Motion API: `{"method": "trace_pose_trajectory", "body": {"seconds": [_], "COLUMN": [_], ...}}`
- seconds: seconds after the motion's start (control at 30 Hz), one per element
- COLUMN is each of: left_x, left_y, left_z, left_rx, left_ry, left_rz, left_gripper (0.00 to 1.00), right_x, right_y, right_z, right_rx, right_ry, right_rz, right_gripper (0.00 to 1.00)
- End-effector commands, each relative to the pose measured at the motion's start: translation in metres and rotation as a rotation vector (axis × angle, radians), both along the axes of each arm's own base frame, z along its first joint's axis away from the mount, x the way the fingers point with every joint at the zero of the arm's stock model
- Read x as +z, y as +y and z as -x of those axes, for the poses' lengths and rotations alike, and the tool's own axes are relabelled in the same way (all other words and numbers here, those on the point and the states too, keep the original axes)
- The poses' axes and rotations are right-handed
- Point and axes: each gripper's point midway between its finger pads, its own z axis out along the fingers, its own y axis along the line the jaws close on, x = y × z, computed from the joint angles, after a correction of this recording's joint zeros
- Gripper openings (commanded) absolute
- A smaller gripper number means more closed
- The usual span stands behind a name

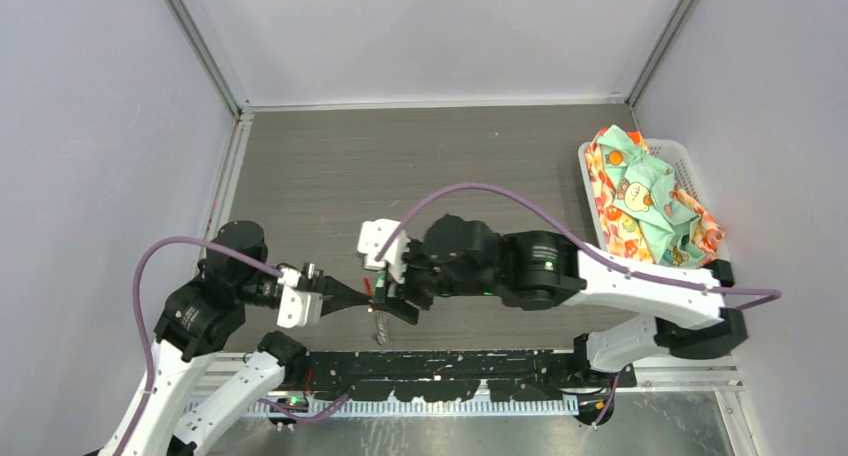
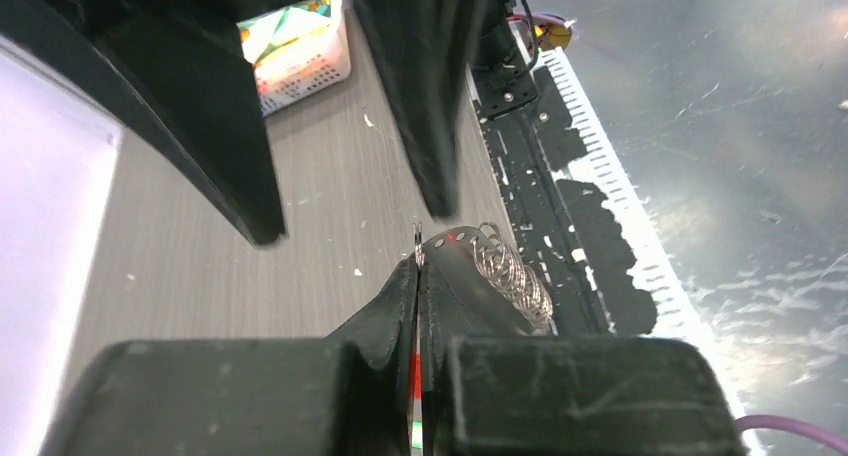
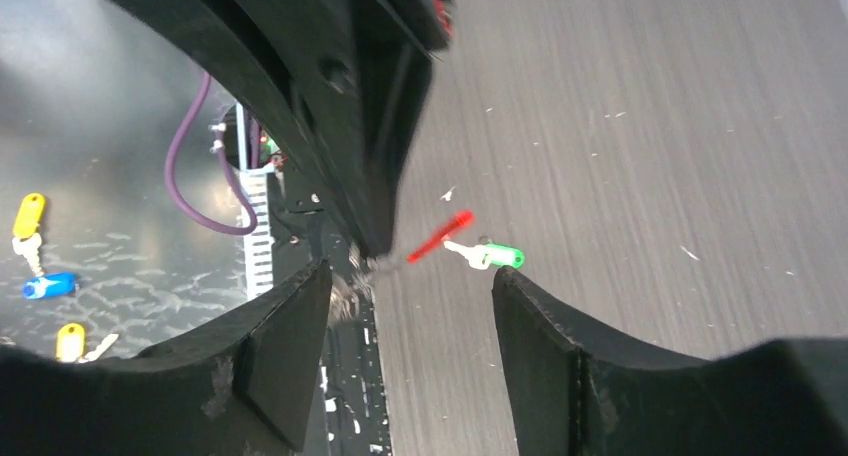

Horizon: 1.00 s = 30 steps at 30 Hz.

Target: Put the keys on the keyring

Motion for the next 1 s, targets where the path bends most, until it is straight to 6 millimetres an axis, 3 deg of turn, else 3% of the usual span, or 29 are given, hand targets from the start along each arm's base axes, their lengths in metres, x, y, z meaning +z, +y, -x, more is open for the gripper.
{"method": "trace_pose_trajectory", "body": {"seconds": [0.0, 0.07, 0.2, 0.57, 0.63, 0.7, 0.8, 0.87, 0.97], "left_x": [0.018, 0.022, 0.029, 0.057, 0.058, 0.057, 0.055, 0.054, 0.042], "left_y": [-0.001, 0.001, 0.002, 0.001, 0.000, -0.001, -0.002, -0.004, -0.003], "left_z": [0.013, 0.020, 0.026, 0.040, 0.039, 0.035, 0.025, 0.014, -0.018], "left_rx": [-0.120, -0.159, -0.209, -0.296, -0.291, -0.268, -0.212, -0.145, 0.034], "left_ry": [-0.292, -0.408, -0.606, -0.668, -0.653, -0.629, -0.601, -0.564, -0.470], "left_rz": [0.116, 0.153, 0.207, 0.281, 0.275, 0.262, 0.251, 0.250, 0.194], "left_gripper": [0.00, 0.00, 0.00, 0.00, 0.00, 0.00, 0.00, 0.00, 0.00], "right_x": [0.080, 0.087, 0.078, 0.063, 0.060, 0.051, 0.027, 0.007, -0.042], "right_y": [-0.029, -0.048, -0.065, -0.064, -0.066, -0.072, -0.076, -0.079, -0.081], "right_z": [-0.011, -0.009, -0.010, -0.007, -0.016, -0.039, -0.064, -0.086, -0.109], "right_rx": [-0.076, -0.070, -0.089, -0.075, -0.138, -0.283, -0.427, -0.525, -0.611], "right_ry": [-0.073, -0.102, -0.118, -0.104, -0.101, -0.082, 0.002, 0.120, 0.225], "right_rz": [-0.380, -0.452, -0.508, -0.507, -0.498, -0.475, -0.446, -0.448, -0.391], "right_gripper": [0.67, 0.67, 0.67, 0.65, 0.66, 0.69, 0.69, 0.70, 0.70]}}
